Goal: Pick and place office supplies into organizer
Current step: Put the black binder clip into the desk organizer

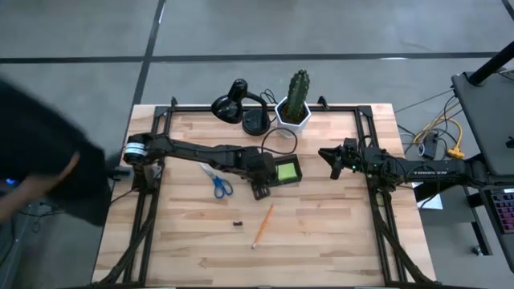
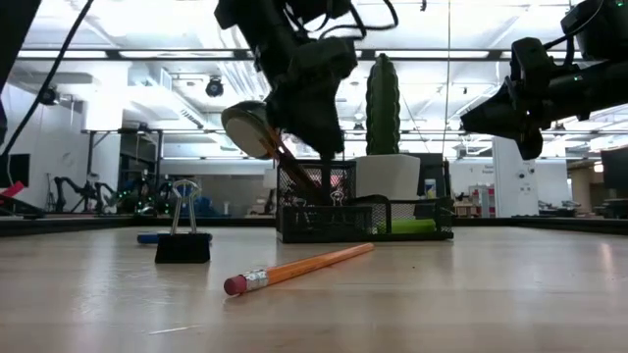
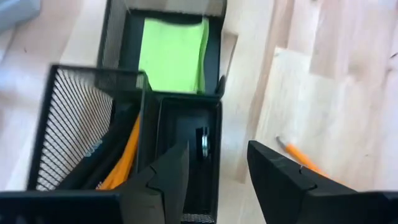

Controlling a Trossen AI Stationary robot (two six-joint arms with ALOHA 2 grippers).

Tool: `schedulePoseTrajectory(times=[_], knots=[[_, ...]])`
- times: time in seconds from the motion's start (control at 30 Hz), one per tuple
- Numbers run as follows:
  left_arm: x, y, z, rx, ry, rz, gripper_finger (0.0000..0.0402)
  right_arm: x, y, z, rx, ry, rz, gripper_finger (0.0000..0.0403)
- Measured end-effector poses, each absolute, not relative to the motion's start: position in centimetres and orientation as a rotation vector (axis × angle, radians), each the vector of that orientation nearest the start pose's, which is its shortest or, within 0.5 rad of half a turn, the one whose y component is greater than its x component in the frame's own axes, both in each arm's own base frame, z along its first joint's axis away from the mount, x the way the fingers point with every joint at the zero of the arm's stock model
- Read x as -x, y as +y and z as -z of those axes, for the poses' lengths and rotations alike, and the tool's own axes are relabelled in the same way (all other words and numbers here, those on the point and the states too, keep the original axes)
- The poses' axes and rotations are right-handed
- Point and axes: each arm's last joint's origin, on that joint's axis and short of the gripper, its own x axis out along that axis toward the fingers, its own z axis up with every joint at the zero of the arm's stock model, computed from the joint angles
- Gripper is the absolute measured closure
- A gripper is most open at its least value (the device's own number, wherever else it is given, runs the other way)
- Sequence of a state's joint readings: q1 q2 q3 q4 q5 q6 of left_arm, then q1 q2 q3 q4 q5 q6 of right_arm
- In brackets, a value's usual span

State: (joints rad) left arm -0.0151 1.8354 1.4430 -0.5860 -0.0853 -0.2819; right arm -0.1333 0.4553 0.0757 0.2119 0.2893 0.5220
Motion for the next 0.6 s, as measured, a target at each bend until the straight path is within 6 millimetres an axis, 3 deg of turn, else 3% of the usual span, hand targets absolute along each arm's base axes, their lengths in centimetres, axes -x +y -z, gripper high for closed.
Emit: schedulePoseTrajectory(times=[0.37,0.6], knots=[[-37.7,-1.3,-28.2,0.247,0.874,-0.093,0.0253,-12.4,-2.5,-16.6,-0.500,0.080,0.462,0.0344],[-37.0,-3.6,-28.7,0.156,0.889,0.018,0.0253,-12.4,-2.5,-16.5,-0.498,0.092,0.464,0.0344]])
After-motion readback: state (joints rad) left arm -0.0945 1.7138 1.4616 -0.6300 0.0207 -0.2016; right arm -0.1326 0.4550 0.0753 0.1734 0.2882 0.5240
